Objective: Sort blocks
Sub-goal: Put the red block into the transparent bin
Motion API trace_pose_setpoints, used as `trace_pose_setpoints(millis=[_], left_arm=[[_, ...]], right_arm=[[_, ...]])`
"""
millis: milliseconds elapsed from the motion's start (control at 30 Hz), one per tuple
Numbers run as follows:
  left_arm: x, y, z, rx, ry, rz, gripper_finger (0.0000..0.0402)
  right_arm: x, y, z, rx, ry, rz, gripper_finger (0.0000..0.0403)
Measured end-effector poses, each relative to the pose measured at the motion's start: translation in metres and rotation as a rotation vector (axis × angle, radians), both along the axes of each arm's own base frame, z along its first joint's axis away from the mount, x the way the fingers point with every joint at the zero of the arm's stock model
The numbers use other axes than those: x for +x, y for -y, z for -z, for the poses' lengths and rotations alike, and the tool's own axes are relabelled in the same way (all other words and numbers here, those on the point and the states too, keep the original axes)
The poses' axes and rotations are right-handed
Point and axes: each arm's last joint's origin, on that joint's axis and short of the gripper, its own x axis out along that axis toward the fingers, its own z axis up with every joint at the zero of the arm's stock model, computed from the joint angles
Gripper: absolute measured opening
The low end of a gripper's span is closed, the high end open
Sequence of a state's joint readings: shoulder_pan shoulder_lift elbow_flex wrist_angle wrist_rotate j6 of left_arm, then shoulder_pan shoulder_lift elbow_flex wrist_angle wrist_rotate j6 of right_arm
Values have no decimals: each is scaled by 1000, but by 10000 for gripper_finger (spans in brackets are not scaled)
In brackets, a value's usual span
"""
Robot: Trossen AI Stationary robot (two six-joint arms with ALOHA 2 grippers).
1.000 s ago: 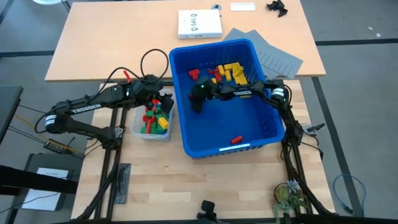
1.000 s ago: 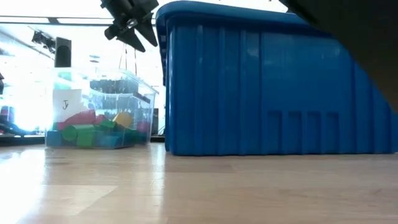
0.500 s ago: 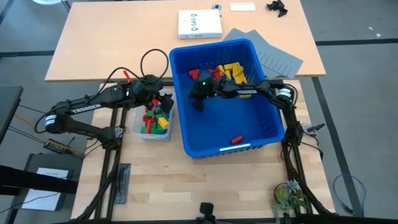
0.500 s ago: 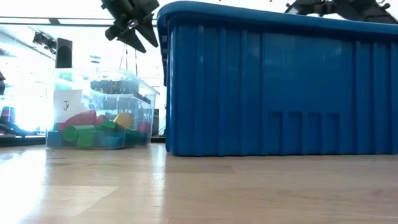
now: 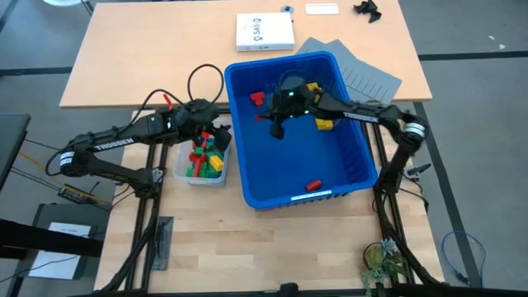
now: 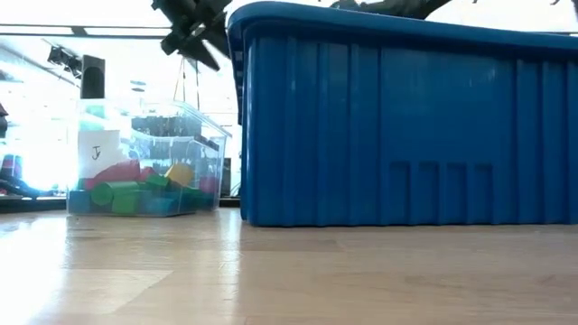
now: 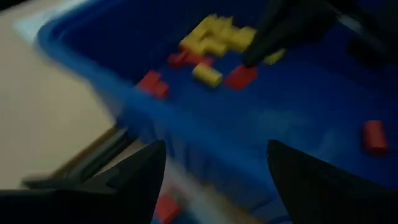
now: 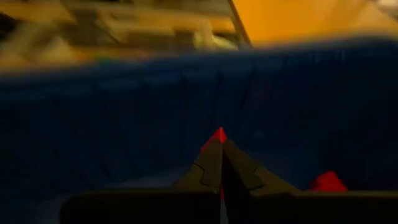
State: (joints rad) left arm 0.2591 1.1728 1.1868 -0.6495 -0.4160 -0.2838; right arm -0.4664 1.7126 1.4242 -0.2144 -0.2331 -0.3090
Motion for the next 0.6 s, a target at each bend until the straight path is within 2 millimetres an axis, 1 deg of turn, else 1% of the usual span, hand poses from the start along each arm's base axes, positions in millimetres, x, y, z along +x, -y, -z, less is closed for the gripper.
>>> trace_pose_setpoints(millis=[167,300,433,600], left_arm=[[14,19,-14,125,101,156,289],[26,34,-25,235,179,265,289],[41,46,-25,291,222,346,289],[62,53,-22,319,291,400,289]], right_arm=[[-25,-19,-45,41,126,-96,0],[-42,-34,-71,108,212,-201,0],[-52,-50,-87,145,266,-319,0],[-53,-70,-95,151,290,-412,0]])
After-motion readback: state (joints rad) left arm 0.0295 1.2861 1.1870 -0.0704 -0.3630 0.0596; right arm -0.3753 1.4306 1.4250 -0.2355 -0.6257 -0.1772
